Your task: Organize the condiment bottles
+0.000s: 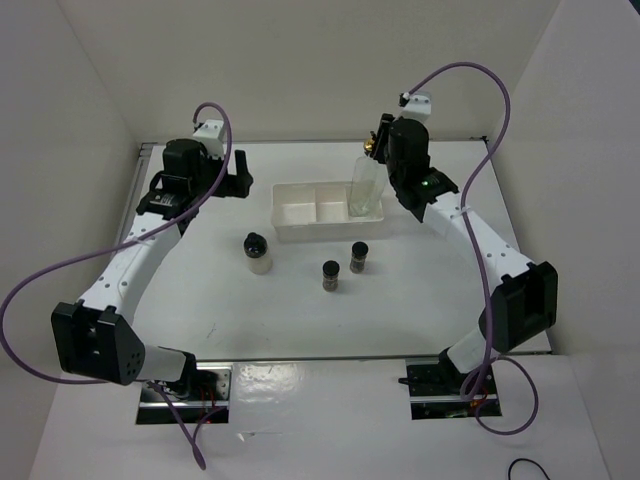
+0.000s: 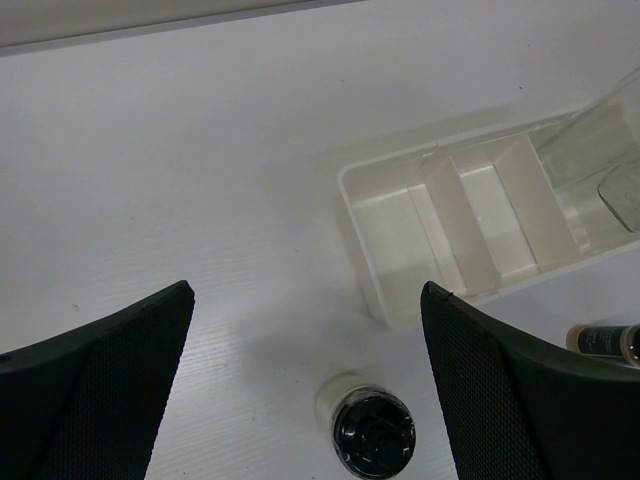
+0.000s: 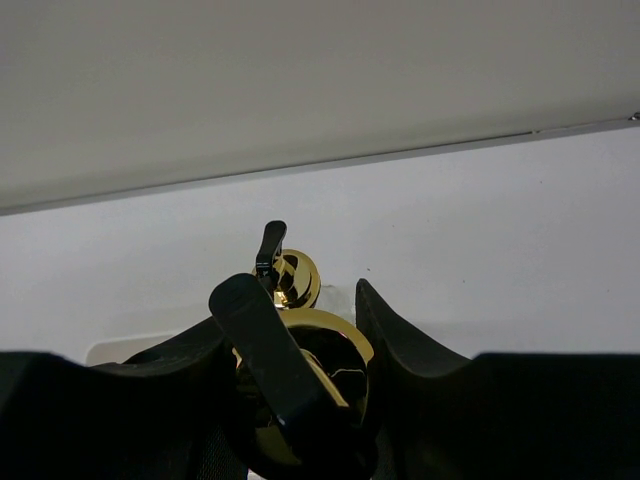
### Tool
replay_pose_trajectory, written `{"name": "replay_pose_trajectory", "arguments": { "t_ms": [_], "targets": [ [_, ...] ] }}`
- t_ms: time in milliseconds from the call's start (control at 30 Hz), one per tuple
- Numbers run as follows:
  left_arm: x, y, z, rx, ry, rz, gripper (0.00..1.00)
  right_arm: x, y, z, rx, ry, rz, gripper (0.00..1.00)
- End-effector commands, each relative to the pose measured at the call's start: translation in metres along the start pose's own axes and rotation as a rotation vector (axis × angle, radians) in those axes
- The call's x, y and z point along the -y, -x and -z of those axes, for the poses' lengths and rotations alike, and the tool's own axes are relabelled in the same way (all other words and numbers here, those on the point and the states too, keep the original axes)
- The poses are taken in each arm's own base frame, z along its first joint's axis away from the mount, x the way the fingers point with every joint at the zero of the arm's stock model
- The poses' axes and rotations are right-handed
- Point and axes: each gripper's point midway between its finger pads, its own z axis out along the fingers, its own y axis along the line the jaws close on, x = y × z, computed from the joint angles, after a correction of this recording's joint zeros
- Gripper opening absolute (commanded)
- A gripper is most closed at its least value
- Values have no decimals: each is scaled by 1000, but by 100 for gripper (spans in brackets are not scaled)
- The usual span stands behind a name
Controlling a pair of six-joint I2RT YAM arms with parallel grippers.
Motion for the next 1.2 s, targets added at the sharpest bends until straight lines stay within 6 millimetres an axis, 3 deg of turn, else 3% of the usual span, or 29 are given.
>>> {"name": "replay_pose_trajectory", "arguments": {
  "t_ms": [0,100,133,200,267,467,867,1033,1167],
  "targets": [
    [2,19,12,74,7,-7,100,-18,67,7,191,9,-121,0],
    [-1,15,11,66,17,-15,100,-21,64,6,193,-36,-101,0],
    [-1,15,11,66,17,-15,100,-21,50,-1,163,-57,-81,0],
    [0,18,14,75,16,-16,100,-25,53,4,175,-91,-71,0],
    [0,18,14,75,16,-16,100,-27,40,-1,144,-119,-34,0],
    [-2,18,14,76,25,-16,100,-29,33,3,143,-163,-43,0],
    [-2,18,14,76,25,-16,100,-7,24,8,138,-278,-72,0],
    [-2,18,14,76,25,-16,100,-5,1,8,101,-291,-53,0],
    [-2,18,14,76,25,-16,100,-2,-6,7,97,-302,-62,0]
  ]
}}
